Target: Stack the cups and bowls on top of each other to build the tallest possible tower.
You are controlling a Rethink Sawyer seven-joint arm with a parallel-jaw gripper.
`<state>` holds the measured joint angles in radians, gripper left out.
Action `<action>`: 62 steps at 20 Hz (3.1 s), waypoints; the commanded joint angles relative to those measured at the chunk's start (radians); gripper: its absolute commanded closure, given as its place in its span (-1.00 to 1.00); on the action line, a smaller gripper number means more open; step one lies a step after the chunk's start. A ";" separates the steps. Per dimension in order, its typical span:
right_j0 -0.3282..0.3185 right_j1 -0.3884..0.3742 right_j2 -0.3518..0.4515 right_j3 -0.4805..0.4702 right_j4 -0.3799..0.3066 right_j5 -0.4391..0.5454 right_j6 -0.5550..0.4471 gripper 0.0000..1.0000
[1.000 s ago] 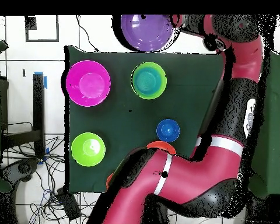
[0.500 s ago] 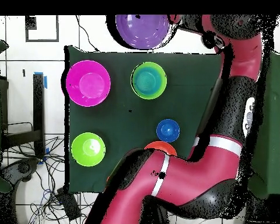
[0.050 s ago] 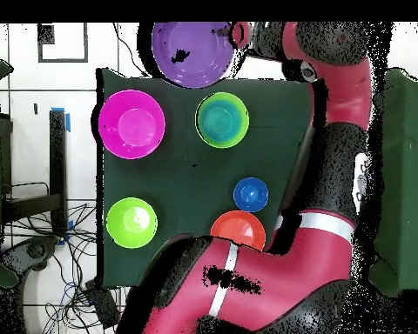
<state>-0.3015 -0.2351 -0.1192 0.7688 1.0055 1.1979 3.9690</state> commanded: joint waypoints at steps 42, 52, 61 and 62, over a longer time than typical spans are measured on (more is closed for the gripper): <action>-0.097 -0.311 0.106 0.865 -0.028 -0.255 -0.642 1.00; -0.129 -0.294 0.139 0.837 -0.030 -0.317 -0.641 1.00; -0.149 -0.287 0.152 0.833 -0.048 -0.337 -0.634 1.00; -0.152 -0.285 0.152 0.829 -0.049 -0.339 -0.634 1.00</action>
<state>-0.4474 -0.5635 -0.0911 1.6298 0.9809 0.9194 3.4437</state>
